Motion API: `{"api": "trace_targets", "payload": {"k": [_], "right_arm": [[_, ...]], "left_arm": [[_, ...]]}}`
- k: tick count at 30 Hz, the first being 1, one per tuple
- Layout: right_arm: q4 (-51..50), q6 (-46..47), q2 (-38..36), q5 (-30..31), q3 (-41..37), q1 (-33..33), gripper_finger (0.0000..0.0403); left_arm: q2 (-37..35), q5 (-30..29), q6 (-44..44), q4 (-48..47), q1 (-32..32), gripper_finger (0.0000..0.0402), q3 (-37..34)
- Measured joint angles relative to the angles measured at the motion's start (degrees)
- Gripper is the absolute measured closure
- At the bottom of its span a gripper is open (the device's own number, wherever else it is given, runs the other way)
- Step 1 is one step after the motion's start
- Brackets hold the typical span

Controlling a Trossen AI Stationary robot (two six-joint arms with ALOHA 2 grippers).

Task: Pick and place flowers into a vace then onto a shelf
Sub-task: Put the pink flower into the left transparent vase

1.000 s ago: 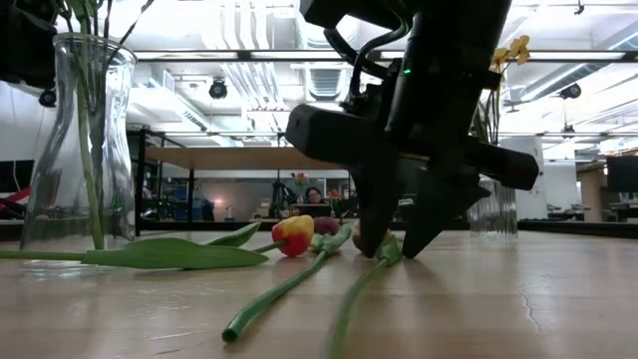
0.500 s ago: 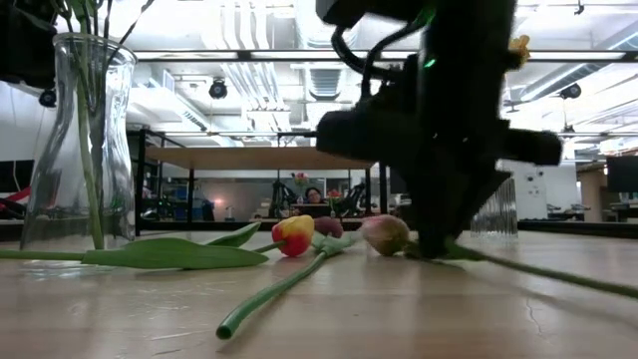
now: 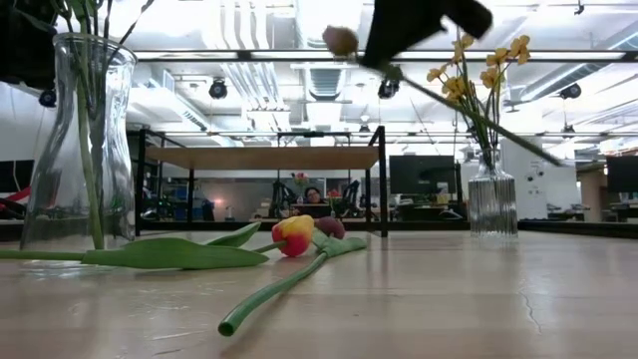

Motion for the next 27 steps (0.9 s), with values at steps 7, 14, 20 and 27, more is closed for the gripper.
{"api": "trace_targets", "payload": {"k": [7,14,20,27], "right_arm": [[0.7,-14.9,-6.7,6.7,-1.7,0.6,0.0390],[4.6,-30.4,-9.1,-4.7,-6.0,-0.4,0.0390],[17.5,-43.1,-13.5,-13.7,-13.6,-0.8,0.0390],[48.1,-60.4,-24.3,-23.8,-31.2,-4.4,0.0390]], "left_arm": [[0.0,0.0,0.0,0.4,0.0,0.0228,0.1],[0.0,0.0,0.0,0.7,0.0,0.0228,0.2],[0.0,-0.1,-0.2,0.9,0.0,0.0228,0.8],[0.0,-0.2,-0.2,1.4,0.0,0.0228,0.8]]}}
